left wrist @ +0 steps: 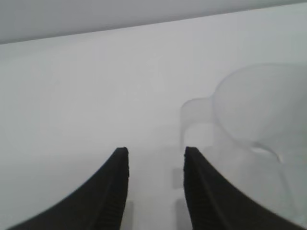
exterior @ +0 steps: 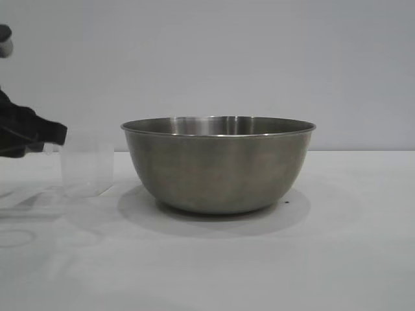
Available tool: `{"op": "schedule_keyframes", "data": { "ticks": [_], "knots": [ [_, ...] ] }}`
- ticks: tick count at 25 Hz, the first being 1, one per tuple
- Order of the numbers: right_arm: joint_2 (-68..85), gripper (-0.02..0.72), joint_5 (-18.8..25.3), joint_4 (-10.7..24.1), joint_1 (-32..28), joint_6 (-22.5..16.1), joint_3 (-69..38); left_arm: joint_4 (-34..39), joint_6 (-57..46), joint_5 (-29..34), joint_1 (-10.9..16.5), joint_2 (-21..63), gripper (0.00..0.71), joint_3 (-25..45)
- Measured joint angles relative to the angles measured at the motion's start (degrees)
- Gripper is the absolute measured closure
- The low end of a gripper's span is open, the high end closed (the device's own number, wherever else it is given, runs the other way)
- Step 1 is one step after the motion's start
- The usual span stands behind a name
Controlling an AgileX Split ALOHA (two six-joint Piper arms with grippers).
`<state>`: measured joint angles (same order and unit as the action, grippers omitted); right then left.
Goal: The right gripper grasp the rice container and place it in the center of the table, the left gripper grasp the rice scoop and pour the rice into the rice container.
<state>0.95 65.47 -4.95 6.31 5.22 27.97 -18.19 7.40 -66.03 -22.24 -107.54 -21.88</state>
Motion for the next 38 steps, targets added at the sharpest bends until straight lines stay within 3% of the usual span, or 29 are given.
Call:
{"op": "schedule_keyframes", "data": {
  "ticks": [6,9,17,25,35,38],
  "knots": [
    [0.0,0.161,0.0,0.0,0.0,0.0,0.0,1.87,0.53,0.11,0.0,8.98,0.477,2.13],
    [0.0,0.161,0.0,0.0,0.0,0.0,0.0,1.87,2.05,3.59,0.0,12.91,0.477,2.22],
    [0.0,0.161,0.0,0.0,0.0,0.0,0.0,1.29,2.9,22.19,0.0,24.7,0.477,2.26],
    [0.0,0.161,0.0,0.0,0.0,0.0,0.0,1.28,8.25,49.8,0.0,38.09,0.477,-0.86],
    [0.0,0.161,0.0,0.0,0.0,0.0,0.0,1.28,8.95,70.61,0.0,51.43,0.477,-6.5],
    [0.0,0.161,0.0,0.0,0.0,0.0,0.0,2.3,8.95,77.19,0.0,55.15,0.366,-8.01]
  ]
}}
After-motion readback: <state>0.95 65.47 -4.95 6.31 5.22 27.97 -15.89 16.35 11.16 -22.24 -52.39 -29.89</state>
